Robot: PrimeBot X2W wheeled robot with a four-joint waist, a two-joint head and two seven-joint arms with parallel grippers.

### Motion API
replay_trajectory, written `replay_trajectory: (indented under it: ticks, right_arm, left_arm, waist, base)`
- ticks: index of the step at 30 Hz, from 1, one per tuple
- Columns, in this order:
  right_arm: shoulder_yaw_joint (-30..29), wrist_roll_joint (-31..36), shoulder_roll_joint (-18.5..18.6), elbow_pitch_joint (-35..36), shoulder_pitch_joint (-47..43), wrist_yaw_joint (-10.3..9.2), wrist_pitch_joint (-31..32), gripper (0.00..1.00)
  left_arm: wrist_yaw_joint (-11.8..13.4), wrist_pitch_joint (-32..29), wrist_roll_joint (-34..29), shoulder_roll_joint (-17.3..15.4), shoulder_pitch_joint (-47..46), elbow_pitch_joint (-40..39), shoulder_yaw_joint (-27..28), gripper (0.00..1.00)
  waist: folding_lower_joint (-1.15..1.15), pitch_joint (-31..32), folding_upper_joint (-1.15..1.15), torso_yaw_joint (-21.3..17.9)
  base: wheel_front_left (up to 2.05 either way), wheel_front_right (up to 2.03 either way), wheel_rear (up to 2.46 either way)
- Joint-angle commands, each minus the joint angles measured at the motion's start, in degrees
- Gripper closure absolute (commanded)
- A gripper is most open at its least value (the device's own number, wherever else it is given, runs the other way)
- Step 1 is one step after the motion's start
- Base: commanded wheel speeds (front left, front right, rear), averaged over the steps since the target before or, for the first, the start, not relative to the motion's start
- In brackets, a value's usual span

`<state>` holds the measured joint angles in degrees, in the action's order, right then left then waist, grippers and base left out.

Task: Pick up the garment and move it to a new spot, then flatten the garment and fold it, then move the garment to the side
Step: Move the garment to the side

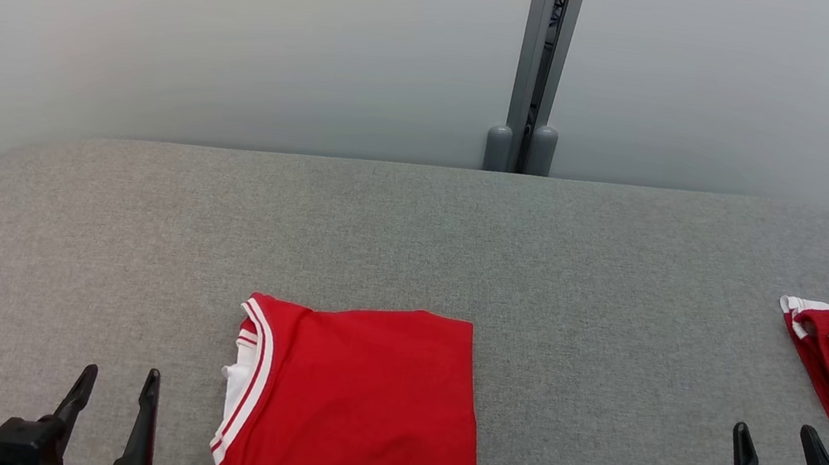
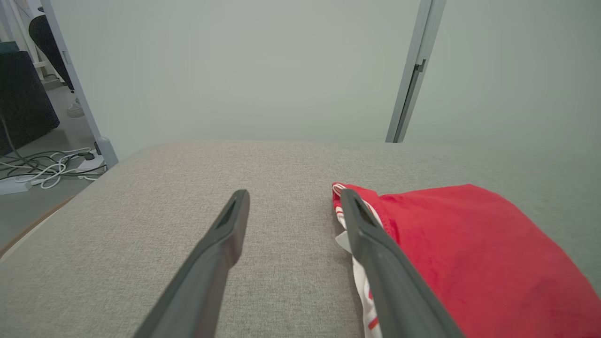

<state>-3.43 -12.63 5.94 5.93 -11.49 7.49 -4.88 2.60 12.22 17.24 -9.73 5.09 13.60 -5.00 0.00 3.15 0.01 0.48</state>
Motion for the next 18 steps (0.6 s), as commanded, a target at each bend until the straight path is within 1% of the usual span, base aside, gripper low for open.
replay_trajectory:
  ticks: [1,6,10,12,15,16,18]
  right_arm:
    - [-0.2,-0.1,0.4,0.2,-0.7,0.02,0.4,0.00]
    - [-0.6,-0.2,0.8,0.3,-0.3,0.02,0.7,0.00]
    - [-0.6,-0.7,1.5,-0.3,1.0,0.02,1.0,0.00]
    - [0.2,-1.3,2.0,-1.1,1.8,0.02,1.3,0.00]
    - [2.7,-2.5,3.1,-3.1,4.2,0.02,1.8,0.00]
    - [2.7,-2.5,3.1,-3.1,4.2,0.02,1.8,0.00]
    - [5.1,-3.6,3.9,-5.3,6.0,0.02,1.9,0.00]
  left_arm:
    - [0.4,0.3,0.4,-0.2,-0.8,0.1,-0.1,0.00]
    - [0.4,0.6,0.4,-0.1,-1.5,0.2,-0.5,0.00]
    - [0.0,0.6,-0.1,0.1,-3.4,-0.1,-1.4,0.00]
    - [-0.2,0.8,-0.4,0.5,-4.7,-0.2,-2.1,0.00]
    - [-0.5,1.2,-0.6,1.1,-6.6,-0.5,-2.7,0.00]
    - [-0.5,1.2,-0.6,1.1,-6.6,-0.5,-2.7,0.00]
    - [-0.5,1.5,-0.5,1.6,-7.5,-0.6,-2.9,0.00]
  waist:
    - [0.00,0.0,-0.01,0.0]
    - [0.00,-0.2,-0.01,0.6]
    - [0.00,-1.7,-0.01,2.5]
    - [0.00,-2.9,-0.01,3.9]
    - [0.00,-5.2,-0.01,5.8]
    - [0.00,-5.2,-0.01,5.8]
    - [0.00,-6.7,-0.01,7.2]
  base:
    - [0.00,0.00,0.00]
    - [0.00,0.00,0.00]
    - [0.00,0.00,0.00]
    - [0.00,0.00,0.00]
    - [0.00,0.00,0.00]
    - [0.00,0.00,0.00]
    - [0.00,0.00,0.00]
